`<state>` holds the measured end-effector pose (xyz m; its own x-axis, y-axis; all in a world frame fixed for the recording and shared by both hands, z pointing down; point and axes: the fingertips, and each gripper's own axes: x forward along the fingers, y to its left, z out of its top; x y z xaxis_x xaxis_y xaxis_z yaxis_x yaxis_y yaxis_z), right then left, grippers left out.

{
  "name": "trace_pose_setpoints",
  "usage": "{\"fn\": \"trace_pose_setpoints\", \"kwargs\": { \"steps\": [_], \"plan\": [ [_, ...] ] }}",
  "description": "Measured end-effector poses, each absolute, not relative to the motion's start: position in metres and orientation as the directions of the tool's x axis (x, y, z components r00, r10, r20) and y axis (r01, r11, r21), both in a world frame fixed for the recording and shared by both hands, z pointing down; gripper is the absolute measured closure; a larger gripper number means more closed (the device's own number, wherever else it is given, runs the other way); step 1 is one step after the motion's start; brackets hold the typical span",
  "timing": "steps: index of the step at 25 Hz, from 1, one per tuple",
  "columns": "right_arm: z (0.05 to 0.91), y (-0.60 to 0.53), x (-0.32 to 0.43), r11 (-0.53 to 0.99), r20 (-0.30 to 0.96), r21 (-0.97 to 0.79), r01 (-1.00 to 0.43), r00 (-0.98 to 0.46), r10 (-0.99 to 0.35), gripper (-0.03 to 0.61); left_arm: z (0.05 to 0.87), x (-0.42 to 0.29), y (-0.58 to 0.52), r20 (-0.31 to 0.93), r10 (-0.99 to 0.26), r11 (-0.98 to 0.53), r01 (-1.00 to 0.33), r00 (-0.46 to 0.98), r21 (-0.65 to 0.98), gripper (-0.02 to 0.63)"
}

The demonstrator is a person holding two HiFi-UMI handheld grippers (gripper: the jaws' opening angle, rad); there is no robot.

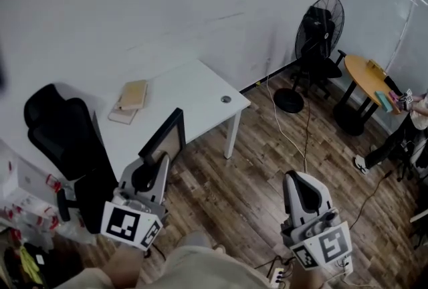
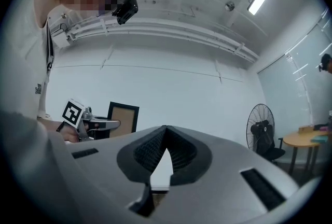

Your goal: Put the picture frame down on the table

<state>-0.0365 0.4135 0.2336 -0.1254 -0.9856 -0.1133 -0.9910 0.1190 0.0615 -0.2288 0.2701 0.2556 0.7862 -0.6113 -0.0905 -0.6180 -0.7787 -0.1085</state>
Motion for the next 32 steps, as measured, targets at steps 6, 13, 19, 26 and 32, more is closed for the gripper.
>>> {"fn": "trace_pose_setpoints", "kwargs": {
  "steps": [6,13,19,26,32],
  "plan": [
    [0.256,0.415,-0.033,0.125,-0.047,0.094,-0.988,-0.13,-0.99,0.555,0.276,-0.211,0.28,-0.035,-0.584,-0.804,-0.584,0.811,-0.108,0.584],
    [0.272,0.396,-0.008,0.098,-0.01,0.057,-0.994,-0.099,-0.995,0.555,0.29,-0.189,0.263,-0.016,-0.573,-0.816,-0.573,0.819,-0.074,0.584],
    [0.284,0.363,0.01,0.099,0.025,0.036,-0.994,-0.098,-0.995,0.555,0.301,-0.171,0.233,-0.005,-0.573,-0.818,-0.573,0.819,-0.044,0.584],
    [0.29,0.299,0.021,0.121,0.068,0.05,-0.991,-0.118,-0.991,0.555,0.31,-0.159,0.169,0.0,-0.584,-0.812,-0.584,0.812,0.023,0.584],
    [0.29,0.235,0.033,0.127,0.1,0.097,-0.987,-0.117,-0.988,0.555,0.32,-0.145,0.102,0.03,-0.592,-0.8,-0.592,0.805,0.096,0.584]
  ]
}}
